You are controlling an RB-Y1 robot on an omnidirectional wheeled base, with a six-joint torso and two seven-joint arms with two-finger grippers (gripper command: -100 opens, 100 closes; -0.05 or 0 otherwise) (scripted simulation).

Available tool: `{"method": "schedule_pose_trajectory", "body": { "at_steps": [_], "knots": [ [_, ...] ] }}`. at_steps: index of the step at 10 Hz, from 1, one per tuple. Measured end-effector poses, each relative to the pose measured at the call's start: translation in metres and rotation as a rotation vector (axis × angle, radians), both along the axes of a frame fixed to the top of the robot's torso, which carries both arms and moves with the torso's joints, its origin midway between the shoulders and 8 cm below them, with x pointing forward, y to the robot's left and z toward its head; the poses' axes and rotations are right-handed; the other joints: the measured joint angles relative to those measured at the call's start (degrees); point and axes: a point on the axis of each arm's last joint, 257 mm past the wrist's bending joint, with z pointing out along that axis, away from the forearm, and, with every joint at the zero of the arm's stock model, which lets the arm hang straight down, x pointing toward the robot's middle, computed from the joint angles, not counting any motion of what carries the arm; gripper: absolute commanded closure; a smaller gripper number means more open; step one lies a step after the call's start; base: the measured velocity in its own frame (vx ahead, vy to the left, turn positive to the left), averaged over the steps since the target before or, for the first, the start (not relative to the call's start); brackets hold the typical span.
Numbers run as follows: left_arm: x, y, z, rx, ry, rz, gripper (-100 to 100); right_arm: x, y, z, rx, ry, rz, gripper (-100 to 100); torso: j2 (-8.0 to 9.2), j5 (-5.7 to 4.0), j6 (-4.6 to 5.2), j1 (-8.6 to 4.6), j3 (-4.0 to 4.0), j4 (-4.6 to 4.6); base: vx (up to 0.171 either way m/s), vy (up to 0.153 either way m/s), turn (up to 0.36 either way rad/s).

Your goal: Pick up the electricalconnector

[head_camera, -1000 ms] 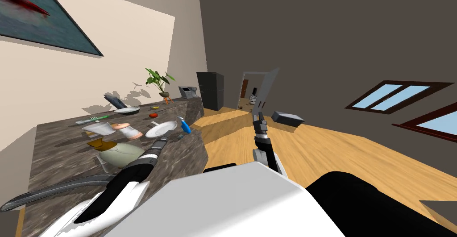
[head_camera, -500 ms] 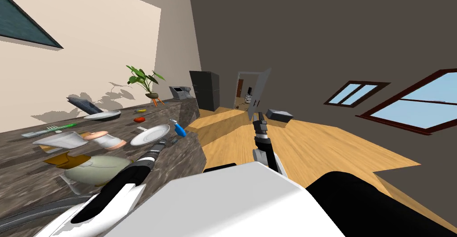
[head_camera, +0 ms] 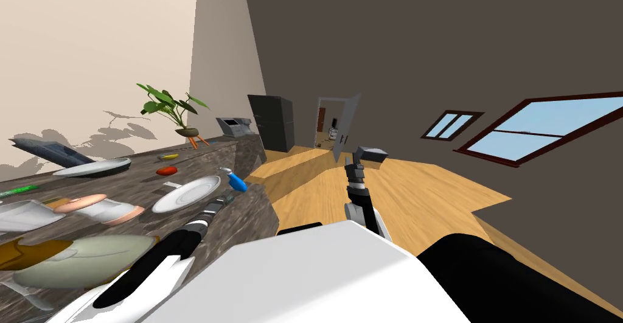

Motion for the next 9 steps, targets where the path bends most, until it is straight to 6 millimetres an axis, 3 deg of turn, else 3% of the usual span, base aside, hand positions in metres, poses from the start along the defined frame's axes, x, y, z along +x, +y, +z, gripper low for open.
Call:
{"method": "schedule_pose_trajectory", "body": {
  "at_steps": [9],
  "knots": [
    [-0.053,0.007,-0.057,-0.014,0.268,0.039,-100,0.0,0.0,0.0,0.0,0.0,0.0,0,-0.05,0.03,0.01,0.13,-0.03,-0.01,0.015,0.047,-0.171]
  ]
}}
